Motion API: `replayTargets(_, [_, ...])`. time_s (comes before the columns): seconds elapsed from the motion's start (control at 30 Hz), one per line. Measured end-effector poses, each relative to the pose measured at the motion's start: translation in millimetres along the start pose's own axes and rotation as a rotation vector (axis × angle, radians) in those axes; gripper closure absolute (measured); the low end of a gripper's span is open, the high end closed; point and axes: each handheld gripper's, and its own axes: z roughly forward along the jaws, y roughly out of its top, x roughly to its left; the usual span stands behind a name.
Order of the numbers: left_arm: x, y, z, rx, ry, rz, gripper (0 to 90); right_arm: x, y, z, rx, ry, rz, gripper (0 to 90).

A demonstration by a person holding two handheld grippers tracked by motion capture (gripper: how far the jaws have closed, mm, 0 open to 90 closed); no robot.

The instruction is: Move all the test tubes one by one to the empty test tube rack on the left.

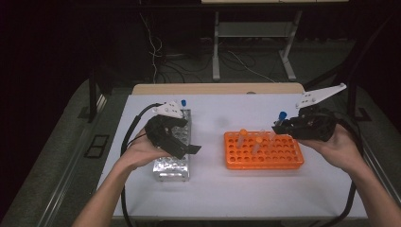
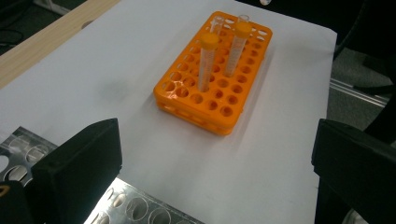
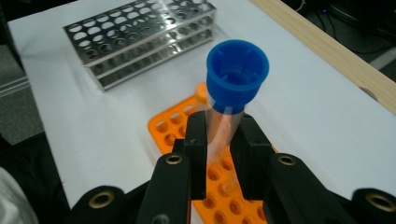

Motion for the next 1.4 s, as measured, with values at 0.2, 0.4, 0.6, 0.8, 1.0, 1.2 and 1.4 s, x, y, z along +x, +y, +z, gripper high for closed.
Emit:
replayTargets(0.2, [0.4,13.5,-1.5,0.017,-0.016,0.032,1.4,17.3,17.3,4.2,0.009,0.045,-0.056,76.2])
replayTargets(0.4, [0.8,31.1,-4.9,0.036,-0.028,0.066,3.9,30.9,29.2,15.0,0.019,0.087,-0.101,76.2])
replayTargets(0.6, [-0.9,45.0,-7.4,0.053,-0.045,0.098,6.5,39.3,36.1,27.6,0.033,0.119,-0.122,76.2])
replayTargets(0.8, [-2.3,53.4,-3.2,0.083,-0.066,0.121,10.4,45.8,40.3,40.1,0.04,0.148,-0.136,76.2])
replayTargets(1.0, [-3.6,60.1,5.0,0.105,-0.088,0.141,14.5,50.0,41.1,57.8,0.044,0.181,-0.144,76.2])
replayTargets(1.2, [-6.2,64.5,15.6,0.126,-0.117,0.162,22.6,53.7,41.1,78.1,0.057,0.214,-0.151,76.2])
replayTargets(1.4, [-9.4,67.9,26.5,0.16,-0.158,0.199,36.2,60.1,43.1,94.7,0.071,0.239,-0.165,76.2])
